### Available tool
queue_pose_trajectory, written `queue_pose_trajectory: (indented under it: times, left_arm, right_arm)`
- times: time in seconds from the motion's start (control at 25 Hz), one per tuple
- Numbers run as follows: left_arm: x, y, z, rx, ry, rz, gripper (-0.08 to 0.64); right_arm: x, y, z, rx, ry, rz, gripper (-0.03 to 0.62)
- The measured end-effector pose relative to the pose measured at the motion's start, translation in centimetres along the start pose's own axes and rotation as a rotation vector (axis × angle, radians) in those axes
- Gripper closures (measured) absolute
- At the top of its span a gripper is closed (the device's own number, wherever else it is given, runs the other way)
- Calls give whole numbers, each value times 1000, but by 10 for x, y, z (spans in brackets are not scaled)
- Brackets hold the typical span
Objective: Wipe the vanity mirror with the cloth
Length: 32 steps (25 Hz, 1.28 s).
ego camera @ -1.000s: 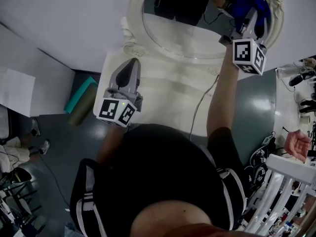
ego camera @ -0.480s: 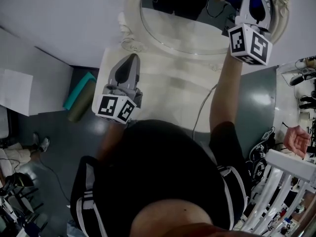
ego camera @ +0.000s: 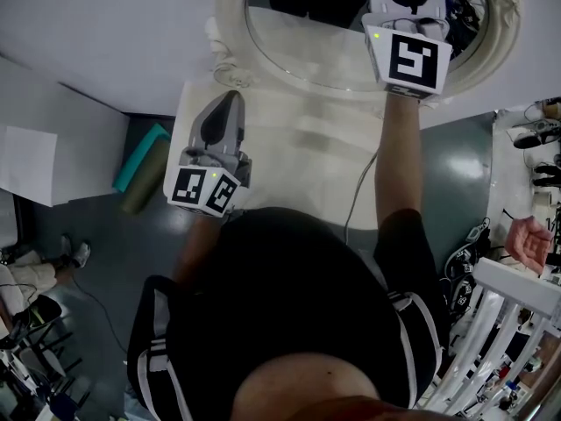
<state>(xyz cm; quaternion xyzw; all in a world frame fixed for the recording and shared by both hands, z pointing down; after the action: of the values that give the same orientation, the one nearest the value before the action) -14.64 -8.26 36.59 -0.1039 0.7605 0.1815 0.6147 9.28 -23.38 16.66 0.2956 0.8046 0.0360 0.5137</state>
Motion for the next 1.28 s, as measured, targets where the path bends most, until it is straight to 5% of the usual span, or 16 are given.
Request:
queue_pose_trajectory:
  times: [0.16, 0.56, 0.84, 1.28]
  left_arm:
    - [-1, -1, -2, 10, 5, 0, 549]
    - [-9, -2, -3, 18, 15, -31, 549]
    - [-18, 1, -1, 26, 20, -55, 549]
    - [-28, 9, -1, 64, 17, -96, 549]
  right_arm:
    - [-24, -2, -39, 107, 143, -57, 543]
    - [-120, 24, -124, 265, 227, -160, 543]
    - [-200, 61, -166, 382, 225, -264, 543]
    - [-307, 119, -190, 502, 57, -425, 543]
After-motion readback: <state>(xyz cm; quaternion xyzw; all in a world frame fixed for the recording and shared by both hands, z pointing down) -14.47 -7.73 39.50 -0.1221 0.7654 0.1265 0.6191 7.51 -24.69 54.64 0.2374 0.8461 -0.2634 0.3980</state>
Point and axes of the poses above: the fingertips, and each gripper's own axes: y backward along the fingers, z to its right, x out of its top, the point moved 9 cm from there along y, backward along the fingers, and after that the axes turned 8 degrees about -y, right-handed, at the moved point
